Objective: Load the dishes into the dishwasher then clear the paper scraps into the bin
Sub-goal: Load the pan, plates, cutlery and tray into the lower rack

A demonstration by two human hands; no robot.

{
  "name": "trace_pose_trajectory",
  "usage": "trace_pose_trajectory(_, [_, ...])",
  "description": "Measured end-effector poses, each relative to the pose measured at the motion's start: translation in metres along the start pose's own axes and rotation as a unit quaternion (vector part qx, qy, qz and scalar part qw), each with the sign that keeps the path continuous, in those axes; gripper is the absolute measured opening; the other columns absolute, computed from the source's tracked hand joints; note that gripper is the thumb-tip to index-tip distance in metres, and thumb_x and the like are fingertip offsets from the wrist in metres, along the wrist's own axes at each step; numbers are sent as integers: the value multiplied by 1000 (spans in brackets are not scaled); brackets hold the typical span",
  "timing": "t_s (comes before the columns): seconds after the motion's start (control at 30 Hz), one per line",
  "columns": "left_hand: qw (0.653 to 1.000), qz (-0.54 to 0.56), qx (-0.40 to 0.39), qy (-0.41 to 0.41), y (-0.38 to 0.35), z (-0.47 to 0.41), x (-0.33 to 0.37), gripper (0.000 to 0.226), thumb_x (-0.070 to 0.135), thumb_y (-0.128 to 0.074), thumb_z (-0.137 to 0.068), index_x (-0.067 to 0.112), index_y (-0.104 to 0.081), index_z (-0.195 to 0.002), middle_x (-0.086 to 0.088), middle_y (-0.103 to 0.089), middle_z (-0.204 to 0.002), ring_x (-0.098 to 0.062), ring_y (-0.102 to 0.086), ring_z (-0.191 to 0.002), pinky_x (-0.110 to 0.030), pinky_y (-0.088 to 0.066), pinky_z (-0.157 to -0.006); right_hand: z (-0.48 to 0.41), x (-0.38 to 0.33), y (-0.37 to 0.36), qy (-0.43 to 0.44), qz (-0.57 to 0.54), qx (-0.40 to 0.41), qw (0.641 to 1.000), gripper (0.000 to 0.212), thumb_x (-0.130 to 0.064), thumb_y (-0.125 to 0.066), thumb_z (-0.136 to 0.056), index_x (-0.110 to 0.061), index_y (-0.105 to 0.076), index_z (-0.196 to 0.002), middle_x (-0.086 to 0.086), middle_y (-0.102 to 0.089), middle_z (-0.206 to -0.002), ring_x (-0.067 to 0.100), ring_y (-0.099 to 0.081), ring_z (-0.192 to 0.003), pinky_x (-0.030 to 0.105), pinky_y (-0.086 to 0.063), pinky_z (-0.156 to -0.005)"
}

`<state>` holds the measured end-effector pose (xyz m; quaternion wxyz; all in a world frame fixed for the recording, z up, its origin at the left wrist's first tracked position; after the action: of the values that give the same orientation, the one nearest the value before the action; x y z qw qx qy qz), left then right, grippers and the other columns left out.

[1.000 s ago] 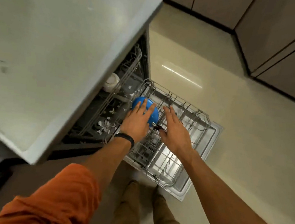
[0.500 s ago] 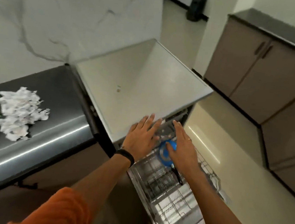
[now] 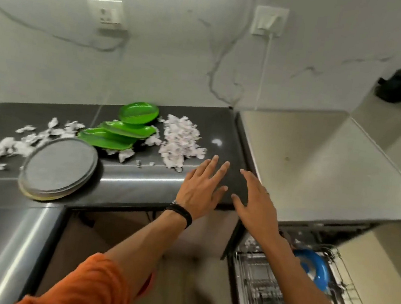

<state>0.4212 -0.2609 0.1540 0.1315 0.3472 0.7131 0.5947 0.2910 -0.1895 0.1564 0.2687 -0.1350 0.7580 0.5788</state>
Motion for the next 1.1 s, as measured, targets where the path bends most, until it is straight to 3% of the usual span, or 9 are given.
trace_pose_trajectory(0.33, [990, -37, 44, 126, 54, 35, -168, 65, 53, -39, -101, 29, -25, -160, -8, -25, -166, -27, -30, -150, -46, -35, -114, -70, -139, -95, 111, -7, -57, 992, 68, -33, -68, -95, -31, -34, -154, -6, -40, -158, 19, -45, -140, 40, -48, -104])
trace_pose_trajectory(0.57, [977, -62, 41, 199, 60, 11, -263, 67, 54, -39, -101, 30, -23, -160, -10, -26, -166, -30, -32, -148, -51, -38, -112, -158, -192, -157, 181, -21, -96, 979, 61, -30, -66, -94, -24, -42, -150, -2, -46, -153, 20, -49, -136, 40, -47, -106])
trace_pose_trajectory(0.73, [962, -90, 29, 257, 51, -15, -324, 65, 55, -40, -101, 28, -28, -159, -10, -29, -165, -31, -37, -146, -48, -38, -111, -228, -217, -207, 213, -14, -122, 969, 56, -26, -65, -95, -19, -47, -147, 2, -53, -145, 23, -56, -126, 40, -53, -97])
trace_pose_trajectory(0.83, [953, -86, 40, 288, 48, -29, -352, 66, 57, -34, -98, 25, -36, -156, -12, -38, -160, -32, -45, -140, -49, -43, -106, -266, -229, -234, 243, 10, -142, 959, 53, -25, -63, -96, -18, -49, -147, 2, -53, -143, 25, -58, -123, 43, -55, -91])
trace_pose_trajectory(0.93, [947, -85, 34, 309, 41, -42, -369, 63, 54, -39, -100, 24, -37, -156, -12, -38, -160, -31, -43, -141, -48, -41, -109, -303, -232, -260, 253, 51, -166, 952, 51, -26, -62, -98, -20, -49, -147, 2, -54, -142, 26, -58, -122, 44, -55, -92])
trace_pose_trajectory(1.1, [940, -92, 34, 326, 33, -62, -396, 64, 57, -30, -99, 23, -43, -152, -11, -44, -155, -29, -45, -138, -45, -43, -107, -353, -237, -304, 268, 153, -190, 932, 44, -30, -60, -99, -23, -56, -142, 1, -58, -136, 28, -57, -120, 41, -52, -91])
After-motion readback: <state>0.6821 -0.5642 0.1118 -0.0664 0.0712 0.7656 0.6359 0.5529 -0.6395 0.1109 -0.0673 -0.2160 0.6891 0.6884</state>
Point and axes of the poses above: each hand's wrist, its own z-axis away from the middle knuckle, its own y-axis out of the back of the hand, x = y × z, the point moved 10 cm from there along -z, towards the middle knuckle
